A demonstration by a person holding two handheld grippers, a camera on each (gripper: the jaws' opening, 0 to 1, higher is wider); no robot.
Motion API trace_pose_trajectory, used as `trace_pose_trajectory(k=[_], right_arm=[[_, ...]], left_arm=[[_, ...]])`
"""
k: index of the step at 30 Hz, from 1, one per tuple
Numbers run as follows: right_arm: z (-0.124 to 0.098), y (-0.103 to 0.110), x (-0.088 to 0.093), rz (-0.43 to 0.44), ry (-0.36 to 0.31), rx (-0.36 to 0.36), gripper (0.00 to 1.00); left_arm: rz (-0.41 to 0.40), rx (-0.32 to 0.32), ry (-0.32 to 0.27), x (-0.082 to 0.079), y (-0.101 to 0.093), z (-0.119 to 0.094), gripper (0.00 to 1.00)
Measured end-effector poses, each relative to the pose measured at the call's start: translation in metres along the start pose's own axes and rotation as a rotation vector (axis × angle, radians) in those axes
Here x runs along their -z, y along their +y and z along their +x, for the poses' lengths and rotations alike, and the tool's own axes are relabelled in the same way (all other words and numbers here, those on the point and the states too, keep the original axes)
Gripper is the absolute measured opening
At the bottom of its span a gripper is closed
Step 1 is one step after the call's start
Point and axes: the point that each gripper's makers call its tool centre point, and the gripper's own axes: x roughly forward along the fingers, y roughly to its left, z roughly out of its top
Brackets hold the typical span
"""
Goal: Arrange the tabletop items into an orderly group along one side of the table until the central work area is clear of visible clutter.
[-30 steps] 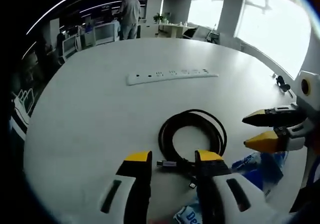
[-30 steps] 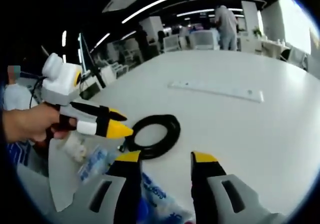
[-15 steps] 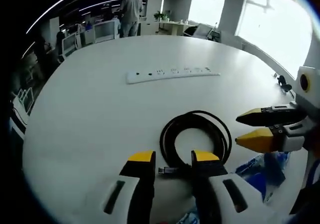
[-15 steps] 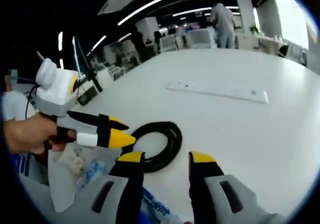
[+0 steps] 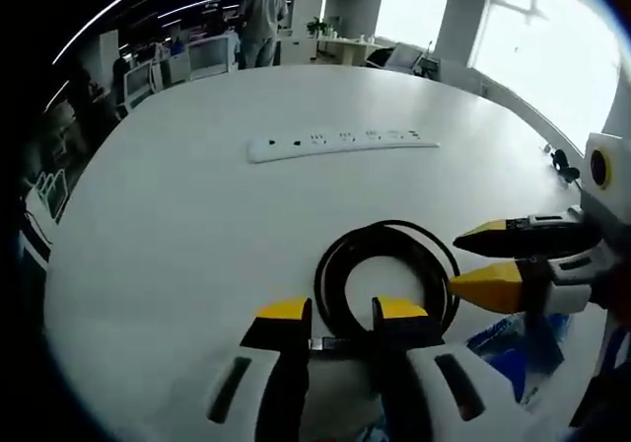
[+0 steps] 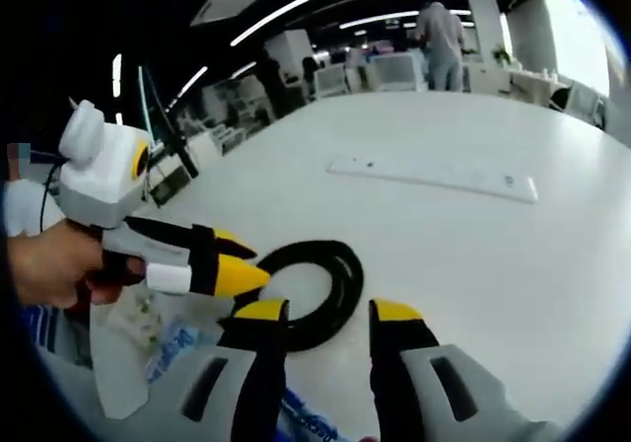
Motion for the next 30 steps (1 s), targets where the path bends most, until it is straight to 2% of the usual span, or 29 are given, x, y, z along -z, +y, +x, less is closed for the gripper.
trace_pose_trajectory(k=[14, 19, 30], right_arm=[[0.02, -0.003, -0.003, -0.002, 0.024, 0.024, 0.26], [0.025, -0.01, 0.001, -0.005, 0.045, 0.043, 0.25], [0.026, -0.01, 0.01, -0.001, 0.082, 0.068, 0.19]], left_arm=[[0.01, -0.006, 0.026, 0.003, 0.006, 0.009, 0.21], [0.006, -0.001, 0.033, 0.004, 0.005, 0.011, 0.19], [0.009, 0.007, 0.048, 0.004, 0.006, 0.013, 0.15]])
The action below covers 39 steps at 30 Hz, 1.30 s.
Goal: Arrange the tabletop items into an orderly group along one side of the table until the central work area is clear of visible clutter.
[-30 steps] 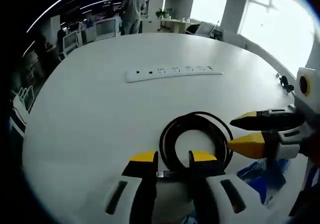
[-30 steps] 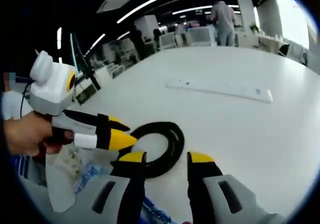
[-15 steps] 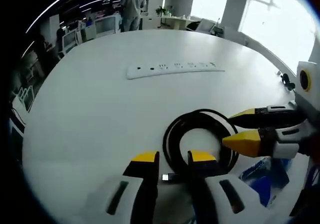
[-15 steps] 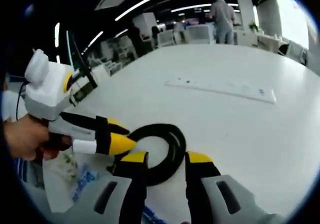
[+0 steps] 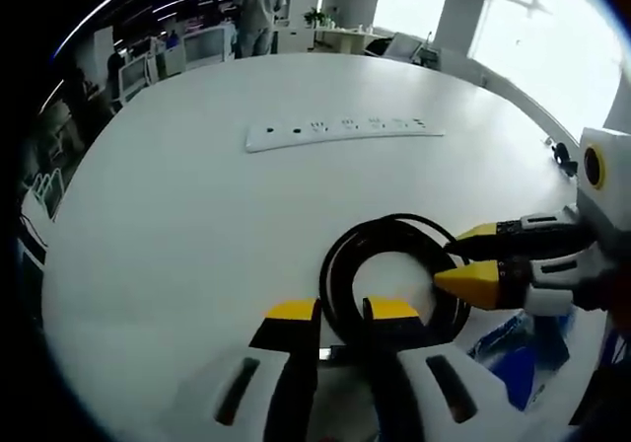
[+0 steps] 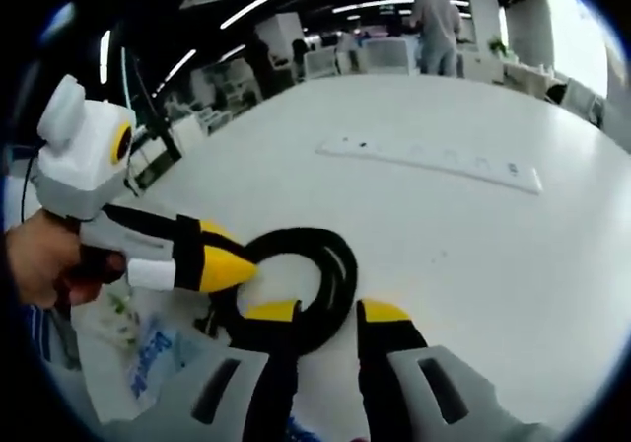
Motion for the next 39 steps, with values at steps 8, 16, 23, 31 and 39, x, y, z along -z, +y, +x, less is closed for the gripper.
trace_pose_trajectory(k=[8, 16, 23, 31, 39], right_arm=[[0.0, 0.001, 0.0, 0.023, 0.017, 0.025, 0.16], [-0.002, 0.001, 0.001, 0.049, 0.022, 0.035, 0.11], [-0.003, -0.002, -0.003, 0.067, 0.008, 0.037, 0.03], [-0.001, -0.007, -0.005, 0.095, 0.003, 0.037, 0.0], [0.0, -0.011, -0.008, 0.116, 0.001, 0.039, 0.0]], left_arm=[[-0.002, 0.005, 0.01, 0.001, 0.0, 0.0, 0.14], [-0.004, 0.008, 0.017, 0.002, -0.002, -0.001, 0.12], [-0.001, 0.007, 0.016, 0.002, -0.003, 0.0, 0.08], [0.0, 0.002, 0.008, -0.002, -0.001, -0.001, 0.05], [-0.025, 0.008, 0.015, -0.002, -0.002, -0.003, 0.04]])
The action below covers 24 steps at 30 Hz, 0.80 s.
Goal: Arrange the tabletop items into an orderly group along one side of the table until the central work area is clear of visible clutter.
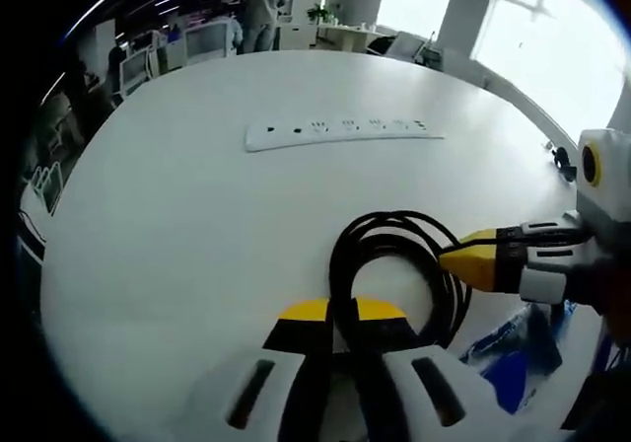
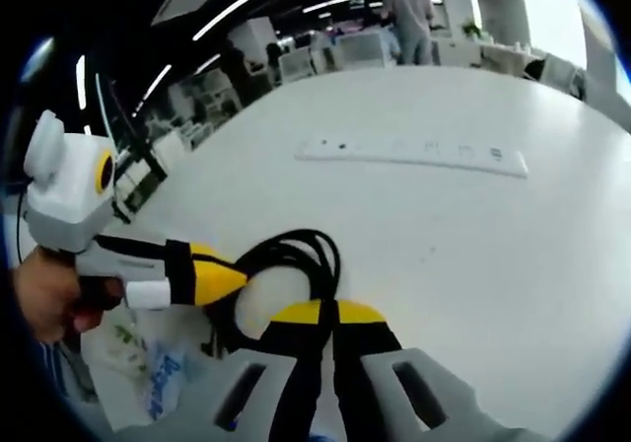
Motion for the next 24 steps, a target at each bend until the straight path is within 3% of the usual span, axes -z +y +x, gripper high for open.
trace_pose_trajectory(k=[10, 24], right_arm=[[-0.012, 0.001, -0.002, 0.032, -0.001, -0.004, 0.0], [-0.025, 0.002, -0.013, 0.047, -0.023, -0.008, 0.0]], left_arm=[[-0.028, 0.02, 0.006, 0.0, -0.006, -0.004, 0.03], [-0.033, 0.035, -0.014, -0.013, -0.014, -0.014, 0.02]])
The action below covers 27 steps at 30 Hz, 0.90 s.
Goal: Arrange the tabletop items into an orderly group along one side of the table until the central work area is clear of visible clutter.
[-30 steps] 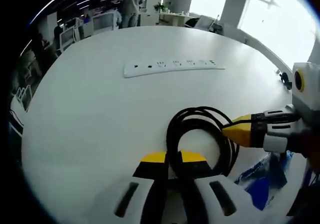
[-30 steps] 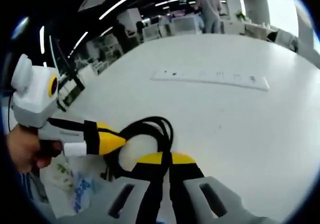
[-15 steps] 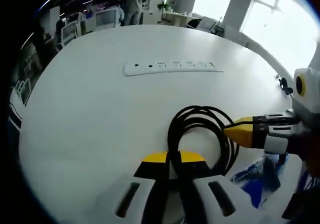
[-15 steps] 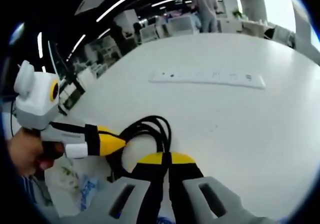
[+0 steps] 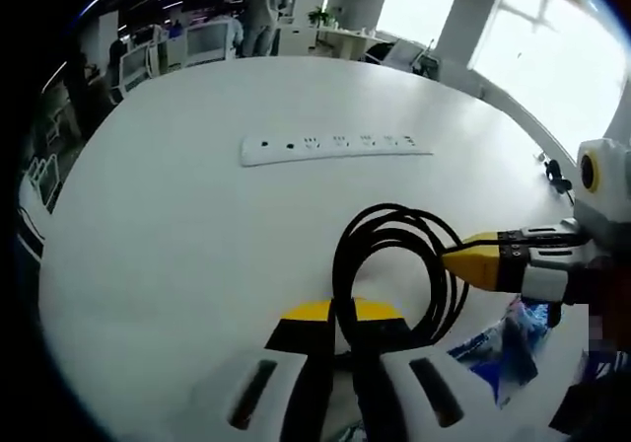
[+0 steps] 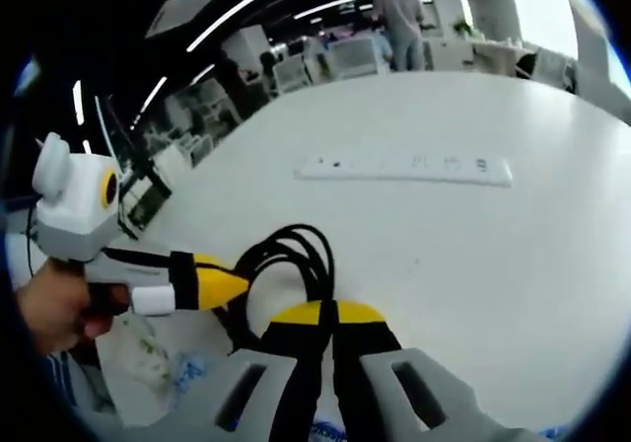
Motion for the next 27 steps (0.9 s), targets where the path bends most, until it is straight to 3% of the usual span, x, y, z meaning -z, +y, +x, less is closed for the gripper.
trace_pose_trajectory(k=[15, 27], right_arm=[[-0.033, 0.009, -0.014, 0.026, -0.021, -0.017, 0.0], [-0.058, 0.015, -0.014, 0.026, -0.027, -0.018, 0.0]], left_arm=[[0.004, 0.016, -0.023, -0.017, -0.013, -0.022, 0.02], [0.022, 0.03, -0.04, -0.019, -0.026, -0.038, 0.02]])
